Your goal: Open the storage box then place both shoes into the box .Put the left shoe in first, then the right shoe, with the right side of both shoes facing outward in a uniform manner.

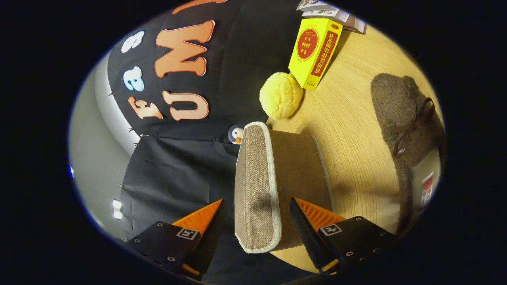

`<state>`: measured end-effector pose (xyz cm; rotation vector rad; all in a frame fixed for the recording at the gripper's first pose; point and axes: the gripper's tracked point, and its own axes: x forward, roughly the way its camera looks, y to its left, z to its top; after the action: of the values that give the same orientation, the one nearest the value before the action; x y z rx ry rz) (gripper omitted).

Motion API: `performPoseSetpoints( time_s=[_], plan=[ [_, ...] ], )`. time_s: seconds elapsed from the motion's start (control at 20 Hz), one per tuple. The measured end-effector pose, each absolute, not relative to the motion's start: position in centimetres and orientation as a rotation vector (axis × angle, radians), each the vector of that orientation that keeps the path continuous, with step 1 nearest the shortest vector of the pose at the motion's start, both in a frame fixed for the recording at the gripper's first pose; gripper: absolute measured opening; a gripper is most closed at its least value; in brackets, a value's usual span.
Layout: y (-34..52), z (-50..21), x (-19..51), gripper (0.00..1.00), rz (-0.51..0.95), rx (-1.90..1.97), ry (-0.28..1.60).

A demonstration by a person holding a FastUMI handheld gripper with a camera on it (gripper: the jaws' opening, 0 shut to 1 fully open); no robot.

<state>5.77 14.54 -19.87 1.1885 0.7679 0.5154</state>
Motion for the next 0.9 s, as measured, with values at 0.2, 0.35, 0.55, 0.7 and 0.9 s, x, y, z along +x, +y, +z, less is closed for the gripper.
performPoseSetpoints(
  time_s=[0.2,0.35,0.55,0.7,0.9],
  plan=[
    [15.0,-20.1,5.8,0.93,0.528,1.22,0.793],
    [14.8,-20.1,6.1,0.8,0.514,1.26,0.789],
    [15.0,-20.9,5.9,0.57,0.523,1.253,0.822],
    [14.5,-21.2,5.7,0.36,0.504,1.244,0.831],
    [13.6,-20.1,5.9,0.06,0.498,1.271,0.802]
  ],
)
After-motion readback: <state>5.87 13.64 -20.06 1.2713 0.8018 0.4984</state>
